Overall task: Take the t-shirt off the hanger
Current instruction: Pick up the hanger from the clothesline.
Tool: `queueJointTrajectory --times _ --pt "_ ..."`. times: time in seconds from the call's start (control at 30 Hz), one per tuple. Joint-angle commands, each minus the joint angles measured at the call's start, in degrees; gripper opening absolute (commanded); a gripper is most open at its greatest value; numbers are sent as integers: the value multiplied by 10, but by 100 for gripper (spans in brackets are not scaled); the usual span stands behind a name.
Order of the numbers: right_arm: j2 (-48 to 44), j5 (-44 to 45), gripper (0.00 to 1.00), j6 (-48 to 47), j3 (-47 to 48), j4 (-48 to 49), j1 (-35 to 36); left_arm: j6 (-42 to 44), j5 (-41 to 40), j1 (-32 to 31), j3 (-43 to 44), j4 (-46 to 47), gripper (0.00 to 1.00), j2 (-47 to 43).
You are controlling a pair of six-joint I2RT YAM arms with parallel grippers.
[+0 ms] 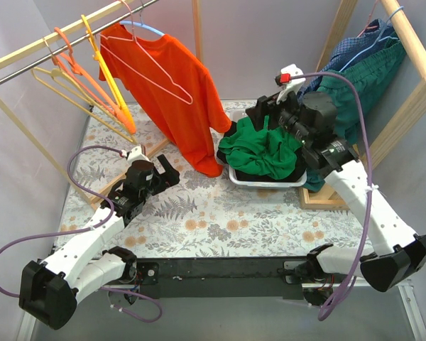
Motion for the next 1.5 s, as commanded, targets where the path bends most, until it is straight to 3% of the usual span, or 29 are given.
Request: queueJointTrajectory --times 0.0,0.27,0.5,0.9,1.13,1.23,1.37,1.4,1.47 --pt "12 -162 76 -59 87 75 1 9 10 3 -5 10 98 -7" --pt "149 -289 72 -75 250 80 2 11 28 3 -7 16 98 -7" --pt "284 -321 70 -101 406 39 9 16 28 3 -4 14 98 -3" --pt "392 -336 70 -109 527 72 32 19 21 3 1 4 98 16" --pt "446 -313 59 -128 572 64 43 22 14 3 7 -7 98 13" --pt "454 -300 50 -135 568 66 48 25 11 3 8 -9 98 6" --pt "448 -267 7 -144 553 83 63 25 8 3 9 -12 98 2" --pt "444 -257 2 -147 546 92 73 25 8 3 8 -14 98 3" --pt "428 -222 1 -159 516 126 83 24 7 3 9 -15 98 1"
